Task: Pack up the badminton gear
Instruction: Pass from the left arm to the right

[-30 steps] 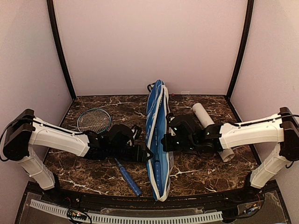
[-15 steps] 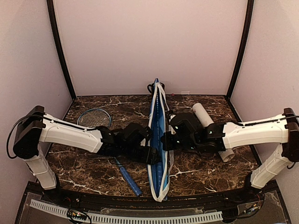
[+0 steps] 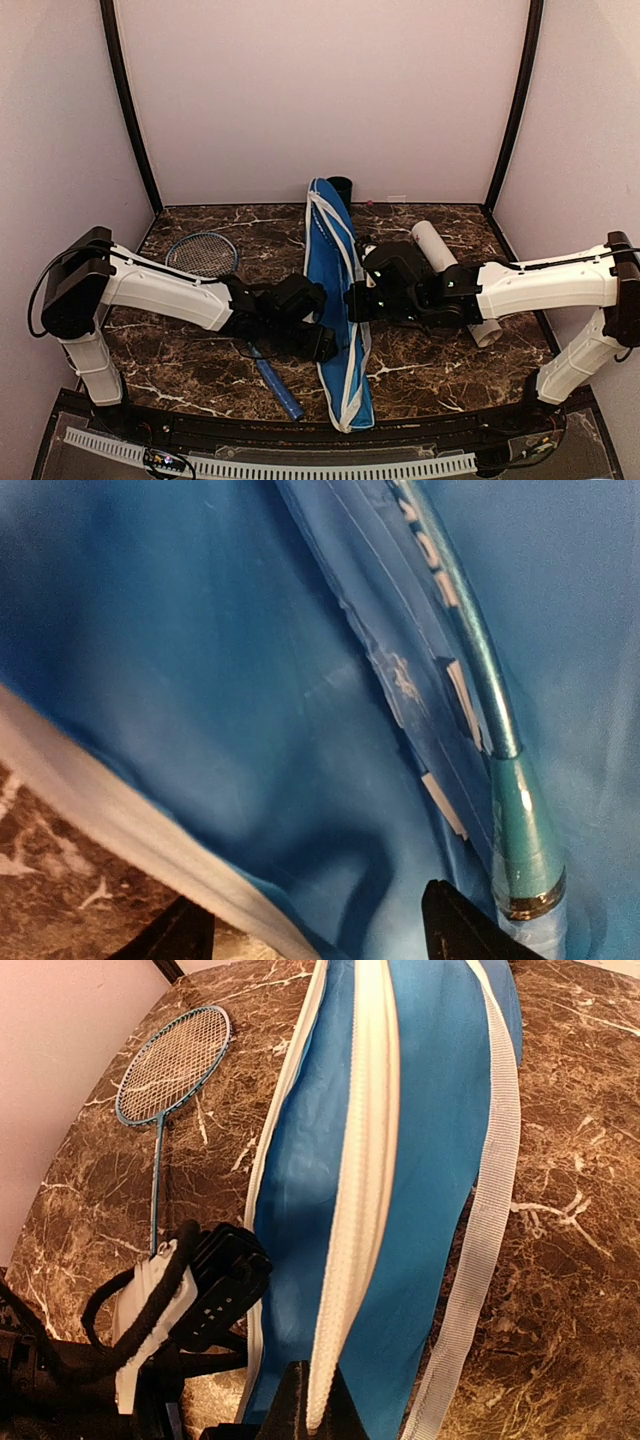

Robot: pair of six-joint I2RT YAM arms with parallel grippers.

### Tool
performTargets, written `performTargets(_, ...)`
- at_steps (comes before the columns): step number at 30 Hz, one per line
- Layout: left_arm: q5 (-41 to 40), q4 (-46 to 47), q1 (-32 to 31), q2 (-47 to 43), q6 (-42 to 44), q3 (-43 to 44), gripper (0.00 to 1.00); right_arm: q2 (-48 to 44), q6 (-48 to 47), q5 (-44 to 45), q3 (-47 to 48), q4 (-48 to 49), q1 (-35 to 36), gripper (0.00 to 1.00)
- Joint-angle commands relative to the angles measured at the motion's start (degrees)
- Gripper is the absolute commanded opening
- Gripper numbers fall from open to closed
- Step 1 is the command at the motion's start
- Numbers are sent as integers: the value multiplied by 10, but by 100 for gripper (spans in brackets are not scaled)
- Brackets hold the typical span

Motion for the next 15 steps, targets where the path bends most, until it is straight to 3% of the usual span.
performTargets(1,-61,-11,-2,-57,5,-7,74,-12,19,37,8,27,5,0)
performTargets(6,-117,-20,2,-156,9,-41,76,-14,41,47,-6,26,4,0)
performTargets(10,-112,-34,30,-207,2,-64,76,-23,51,45,-15,34,2,0)
performTargets(15,-89,-52,95,-230,-30,-111,67,-30,52,41,-21,38,-1,0)
